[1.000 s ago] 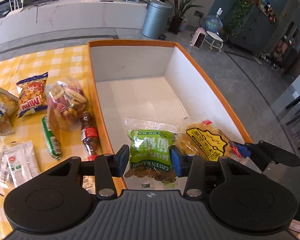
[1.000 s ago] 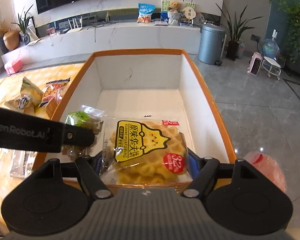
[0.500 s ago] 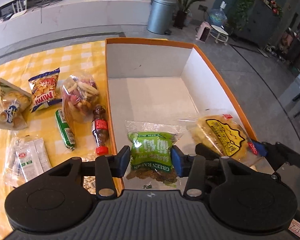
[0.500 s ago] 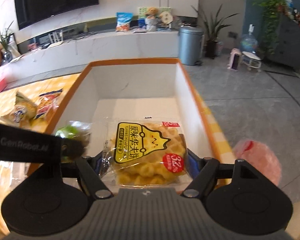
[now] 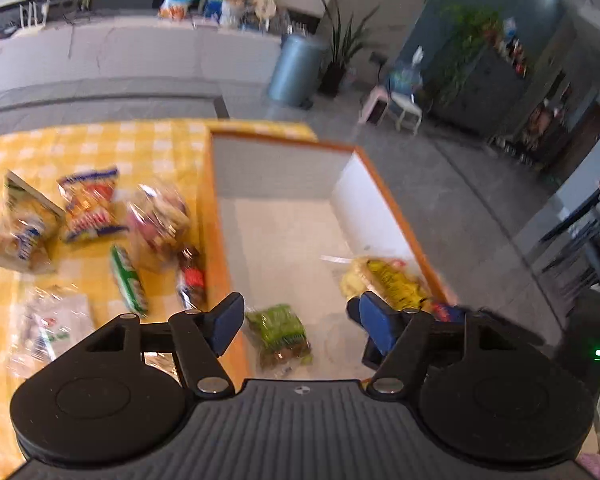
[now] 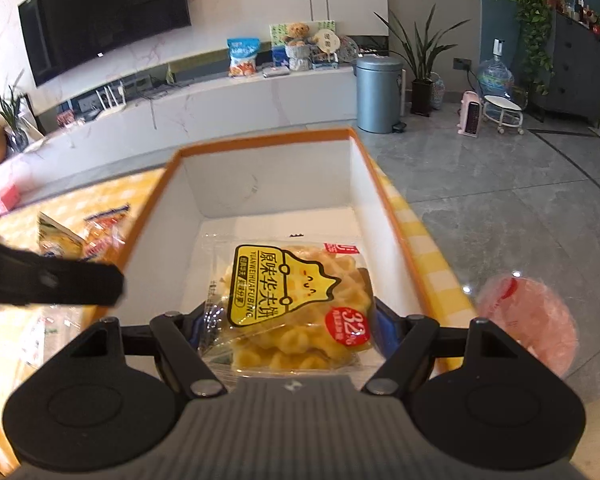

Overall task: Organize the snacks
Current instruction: 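Open the left tool to drop the raisin bag while the right tool releases the waffle pack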

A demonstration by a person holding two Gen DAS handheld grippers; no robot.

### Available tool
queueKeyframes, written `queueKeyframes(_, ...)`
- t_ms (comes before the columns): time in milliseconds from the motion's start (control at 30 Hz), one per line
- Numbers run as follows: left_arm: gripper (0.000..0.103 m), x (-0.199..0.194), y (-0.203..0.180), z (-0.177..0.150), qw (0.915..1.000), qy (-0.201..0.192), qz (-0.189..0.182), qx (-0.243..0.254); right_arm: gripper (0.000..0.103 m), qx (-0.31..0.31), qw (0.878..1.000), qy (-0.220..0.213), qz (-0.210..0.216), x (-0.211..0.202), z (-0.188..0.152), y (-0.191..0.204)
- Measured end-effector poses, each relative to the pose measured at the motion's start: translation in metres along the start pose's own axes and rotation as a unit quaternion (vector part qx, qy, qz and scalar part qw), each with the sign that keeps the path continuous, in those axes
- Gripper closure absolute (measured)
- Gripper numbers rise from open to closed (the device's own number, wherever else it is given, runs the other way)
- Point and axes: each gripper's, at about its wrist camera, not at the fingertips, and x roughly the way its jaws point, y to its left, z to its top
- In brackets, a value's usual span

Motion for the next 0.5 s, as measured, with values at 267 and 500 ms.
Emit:
queueKeyframes(267, 0.022, -0.026, 0.024, -0.003, 0.9968, -0.033, 0.072, 0.005, 0.029, -0.039, 0.999, -0.006, -0.022, 0.015, 0.001, 0.040)
queueKeyframes(500, 0.022, -0.003, 0.051, -0.011, 0.9974, 0.002, 0.069, -0.021, 0.027, -0.067, 0.996, 0.019, -0.063, 0.032, -0.004, 0.030)
